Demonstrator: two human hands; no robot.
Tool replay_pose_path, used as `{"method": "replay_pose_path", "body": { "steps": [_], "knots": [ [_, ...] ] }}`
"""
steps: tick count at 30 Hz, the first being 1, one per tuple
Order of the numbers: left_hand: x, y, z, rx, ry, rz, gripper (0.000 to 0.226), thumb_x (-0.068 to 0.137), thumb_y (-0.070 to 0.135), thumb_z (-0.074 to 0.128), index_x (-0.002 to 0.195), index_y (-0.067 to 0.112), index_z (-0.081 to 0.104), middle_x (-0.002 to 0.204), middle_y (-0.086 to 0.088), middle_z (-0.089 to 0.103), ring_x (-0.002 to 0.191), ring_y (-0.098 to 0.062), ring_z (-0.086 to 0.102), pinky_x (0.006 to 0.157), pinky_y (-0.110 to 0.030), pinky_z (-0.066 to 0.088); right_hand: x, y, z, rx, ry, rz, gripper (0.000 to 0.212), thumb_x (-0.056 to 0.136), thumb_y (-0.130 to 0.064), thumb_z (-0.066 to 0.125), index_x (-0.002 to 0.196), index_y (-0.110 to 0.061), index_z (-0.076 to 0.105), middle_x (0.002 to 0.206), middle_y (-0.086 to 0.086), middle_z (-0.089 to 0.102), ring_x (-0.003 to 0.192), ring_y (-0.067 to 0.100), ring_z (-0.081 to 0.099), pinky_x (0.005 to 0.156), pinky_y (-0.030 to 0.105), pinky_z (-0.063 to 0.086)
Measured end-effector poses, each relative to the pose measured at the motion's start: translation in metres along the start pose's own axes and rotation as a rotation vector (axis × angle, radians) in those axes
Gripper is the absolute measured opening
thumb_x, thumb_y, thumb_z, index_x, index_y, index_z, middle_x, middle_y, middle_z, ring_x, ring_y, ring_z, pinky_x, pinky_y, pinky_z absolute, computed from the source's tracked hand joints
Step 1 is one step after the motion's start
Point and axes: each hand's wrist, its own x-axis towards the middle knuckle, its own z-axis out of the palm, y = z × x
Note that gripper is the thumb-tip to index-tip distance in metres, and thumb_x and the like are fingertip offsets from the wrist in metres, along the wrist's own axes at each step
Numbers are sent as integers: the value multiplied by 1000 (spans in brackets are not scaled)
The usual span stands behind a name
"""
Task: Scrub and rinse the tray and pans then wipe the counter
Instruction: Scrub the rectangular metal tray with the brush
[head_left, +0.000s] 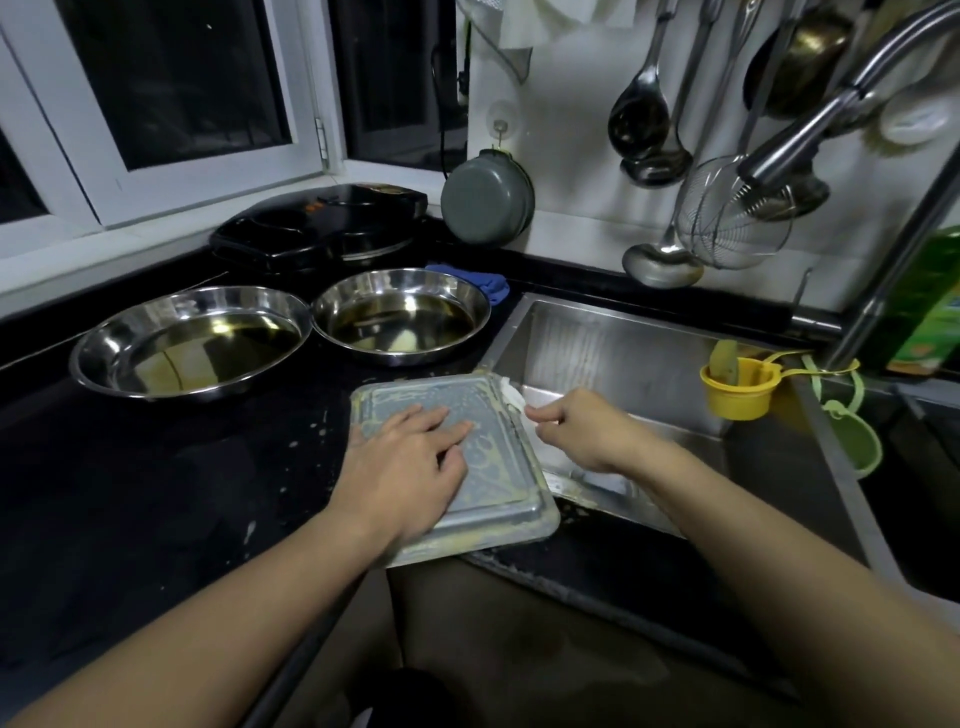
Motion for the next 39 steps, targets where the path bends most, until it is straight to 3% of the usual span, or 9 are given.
{"method": "replay_pose_path", "body": {
  "steps": [7,10,13,19,24,28,31,36,39],
  "knots": [
    [0,0,5,-22,62,5,49,102,49,30,147,47,48,159,20,37,150,-9,26,120,-52,27,-124,14,-13,-148,-178,-28,35,98,-28,59,130,-40,64,143,-5,58,128,11,54,92,16,39],
    [-1,-2,3,-140,138,-48,43,100,40,43,137,34,62,146,12,47,139,-14,39,114,-36,35,-137,5,-12,-178,-112,17,36,100,-31,56,133,-43,61,130,-3,68,116,16,62,85,21,43],
    [-12,-10,-12,-375,175,-130,32,99,31,51,127,27,68,139,8,40,135,-17,38,106,-26,30,-147,-5,-3,-194,50,-3,38,100,-34,54,136,-43,58,140,-4,61,128,21,55,96,27,45],
    [-77,-40,-15,-49,-50,151,54,99,44,58,151,33,49,160,7,33,149,-12,31,113,-15,19,-158,-29,26,-388,76,-65,43,100,-36,46,142,-45,49,122,8,67,112,33,60,86,37,48],
    [-88,-40,-11,2,-12,208,62,102,51,52,158,35,35,168,7,22,156,-7,14,113,-9,0,-140,-61,39,-436,61,-112,39,99,-36,45,135,-41,57,118,11,66,109,35,62,83,38,49],
    [-92,-40,-10,74,-30,243,78,96,62,54,161,30,27,167,2,21,156,-14,14,121,-20,16,-129,-52,19,-489,109,-25,33,100,-32,48,127,-30,67,115,10,68,106,32,64,76,34,46],
    [-92,-27,-10,230,16,268,70,91,56,61,149,25,36,146,-4,37,140,-23,38,102,-32,50,-144,-65,30,-440,1,-151,38,99,-36,47,133,-45,60,119,10,67,110,33,62,87,36,49],
    [-90,-3,-14,421,32,215,35,93,25,52,125,20,40,121,-12,45,113,-32,51,70,-37,52,-119,-20,-7,-288,78,17,34,98,-39,55,130,-42,64,126,-2,69,114,20,64,91,30,50],
    [-88,6,-14,554,32,250,41,92,14,50,131,11,36,121,-18,46,113,-37,51,61,-36,39,-133,-4,-22,-46,179,10,37,95,-26,62,129,-38,66,71,-12,67,65,0,58,63,12,43]
  ]
}}
